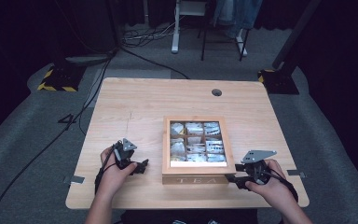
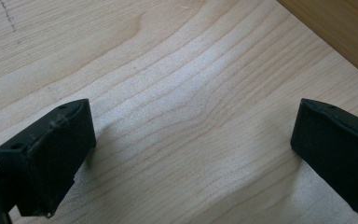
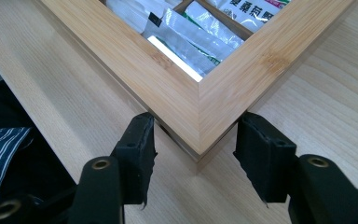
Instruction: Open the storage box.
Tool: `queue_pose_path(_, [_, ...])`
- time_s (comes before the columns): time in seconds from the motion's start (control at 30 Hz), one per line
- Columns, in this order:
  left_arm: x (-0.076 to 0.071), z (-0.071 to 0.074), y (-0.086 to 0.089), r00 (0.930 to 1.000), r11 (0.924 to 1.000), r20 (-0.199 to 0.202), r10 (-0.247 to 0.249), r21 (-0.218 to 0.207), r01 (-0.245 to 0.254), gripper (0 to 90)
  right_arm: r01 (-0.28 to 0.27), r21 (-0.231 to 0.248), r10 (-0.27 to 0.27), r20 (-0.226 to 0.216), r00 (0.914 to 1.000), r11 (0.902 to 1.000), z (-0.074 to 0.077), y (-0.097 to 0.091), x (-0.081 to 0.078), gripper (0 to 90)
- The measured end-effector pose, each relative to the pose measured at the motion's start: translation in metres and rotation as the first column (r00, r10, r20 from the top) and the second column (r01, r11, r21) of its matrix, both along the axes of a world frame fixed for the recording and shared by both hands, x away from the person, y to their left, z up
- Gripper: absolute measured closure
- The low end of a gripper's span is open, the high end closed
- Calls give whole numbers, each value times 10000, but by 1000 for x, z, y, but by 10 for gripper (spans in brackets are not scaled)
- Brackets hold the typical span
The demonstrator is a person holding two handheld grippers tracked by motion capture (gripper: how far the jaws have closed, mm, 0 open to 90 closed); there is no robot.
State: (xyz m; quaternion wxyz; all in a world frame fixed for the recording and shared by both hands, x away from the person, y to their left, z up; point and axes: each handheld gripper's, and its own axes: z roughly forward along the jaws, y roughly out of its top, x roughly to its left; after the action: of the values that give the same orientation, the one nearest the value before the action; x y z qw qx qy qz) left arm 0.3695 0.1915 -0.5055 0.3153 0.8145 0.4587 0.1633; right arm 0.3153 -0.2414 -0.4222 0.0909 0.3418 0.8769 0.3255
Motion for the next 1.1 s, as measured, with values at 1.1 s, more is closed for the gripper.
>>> queue_pose_path(1.1, [-3, 0, -4, 10000, 10000, -6, -84, -27, 84, 8, 629, 1136, -728, 854, 9937, 9915, 32, -8, -5, 573])
